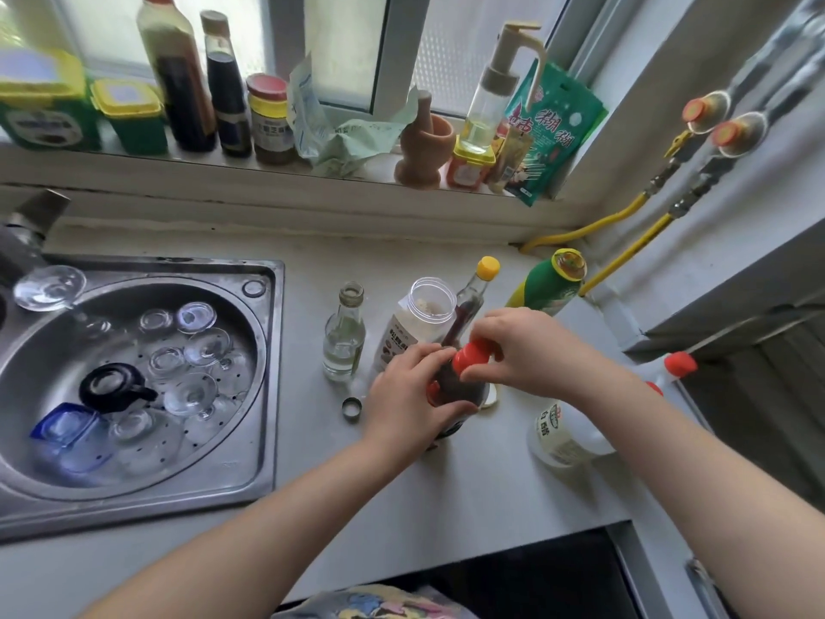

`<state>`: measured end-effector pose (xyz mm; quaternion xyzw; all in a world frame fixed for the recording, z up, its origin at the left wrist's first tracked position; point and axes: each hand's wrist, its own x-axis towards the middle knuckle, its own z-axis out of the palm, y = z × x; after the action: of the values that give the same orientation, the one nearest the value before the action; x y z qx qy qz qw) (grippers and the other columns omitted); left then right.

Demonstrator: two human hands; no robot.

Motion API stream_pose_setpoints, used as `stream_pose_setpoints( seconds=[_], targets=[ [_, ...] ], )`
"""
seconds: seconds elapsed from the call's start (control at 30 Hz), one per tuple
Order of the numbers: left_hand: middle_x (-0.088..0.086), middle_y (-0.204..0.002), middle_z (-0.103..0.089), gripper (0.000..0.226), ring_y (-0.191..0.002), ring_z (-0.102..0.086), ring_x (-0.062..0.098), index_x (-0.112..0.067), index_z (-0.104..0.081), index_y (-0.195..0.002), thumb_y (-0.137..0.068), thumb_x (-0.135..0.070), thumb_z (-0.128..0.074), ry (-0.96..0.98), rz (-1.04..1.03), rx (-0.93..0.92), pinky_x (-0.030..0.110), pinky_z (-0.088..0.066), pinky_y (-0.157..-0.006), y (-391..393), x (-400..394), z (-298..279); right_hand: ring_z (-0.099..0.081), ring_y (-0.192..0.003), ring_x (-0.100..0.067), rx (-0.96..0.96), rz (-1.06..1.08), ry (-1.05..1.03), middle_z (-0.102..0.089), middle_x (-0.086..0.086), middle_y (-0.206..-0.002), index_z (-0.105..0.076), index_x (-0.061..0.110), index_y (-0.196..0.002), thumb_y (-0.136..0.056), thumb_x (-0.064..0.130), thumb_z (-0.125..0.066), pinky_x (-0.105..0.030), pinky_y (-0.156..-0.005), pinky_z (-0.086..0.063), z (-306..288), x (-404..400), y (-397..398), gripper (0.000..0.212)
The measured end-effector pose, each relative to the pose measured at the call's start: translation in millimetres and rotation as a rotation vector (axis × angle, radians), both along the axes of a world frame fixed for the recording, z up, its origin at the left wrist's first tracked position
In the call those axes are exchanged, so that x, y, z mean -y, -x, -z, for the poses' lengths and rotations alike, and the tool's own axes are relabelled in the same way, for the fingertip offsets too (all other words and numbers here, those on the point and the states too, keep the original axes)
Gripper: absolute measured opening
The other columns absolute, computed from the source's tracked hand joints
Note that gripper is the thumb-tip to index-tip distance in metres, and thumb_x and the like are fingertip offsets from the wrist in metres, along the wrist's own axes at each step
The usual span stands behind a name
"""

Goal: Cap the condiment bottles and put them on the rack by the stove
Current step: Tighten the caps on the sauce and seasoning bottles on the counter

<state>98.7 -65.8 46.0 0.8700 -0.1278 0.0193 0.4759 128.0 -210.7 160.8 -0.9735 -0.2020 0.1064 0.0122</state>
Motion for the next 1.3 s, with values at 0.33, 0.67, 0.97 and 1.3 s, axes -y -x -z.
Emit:
stream_pose_setpoints(
  seconds=[0.33,0.67,0.97,1.3],
  targets=[
    [-0.019,-0.122,-0.054,0.056,-0.111,-0.054,0.012,-0.036,-0.06,-0.113,-0.061,-0.047,-0.079,0.007,-0.004,-0.014,0.036,-0.047,-0.087,0,0,1,-0.048,-0.059,-0.015,0.189,0.081,0.264,-0.052,0.002,-0.063,-0.054,0.018,-0.061,-0.08,0.075,-0.023,-0.026,-0.047,-0.032,0,-6,3,0.068],
    [-0.017,-0.123,-0.054,0.065,-0.112,-0.052,0.012,-0.033,-0.058,-0.121,-0.062,-0.049,-0.078,0.01,0.011,0.001,0.035,-0.047,-0.089,-1,0,4,-0.057,-0.088,-0.02,0.043,-0.047,-0.025,-0.057,-0.002,-0.096,-0.062,0.015,-0.103,-0.086,0.039,-0.061,-0.03,-0.072,-0.045,7,4,5,0.029],
    [-0.01,-0.12,-0.052,0.07,-0.111,-0.049,0.014,-0.029,-0.053,-0.122,-0.06,-0.05,-0.079,0.011,0.066,-0.039,0.032,-0.045,-0.091,-7,0,7,-0.057,-0.086,-0.02,0.204,-0.094,0.154,-0.057,0.0,-0.092,-0.054,0.016,-0.095,-0.084,0.059,-0.05,-0.029,-0.065,-0.039,9,2,5,0.045],
    [-0.008,-0.127,-0.056,0.087,-0.116,-0.052,0.009,-0.03,-0.043,-0.135,-0.059,-0.052,-0.08,0.046,0.137,-0.195,0.029,-0.045,-0.097,-18,-1,11,-0.041,-0.063,-0.018,0.21,-0.265,0.022,-0.053,-0.003,-0.072,-0.05,0.013,-0.08,-0.088,0.046,-0.055,-0.028,-0.059,-0.029,20,15,-1,0.034]
  ],
)
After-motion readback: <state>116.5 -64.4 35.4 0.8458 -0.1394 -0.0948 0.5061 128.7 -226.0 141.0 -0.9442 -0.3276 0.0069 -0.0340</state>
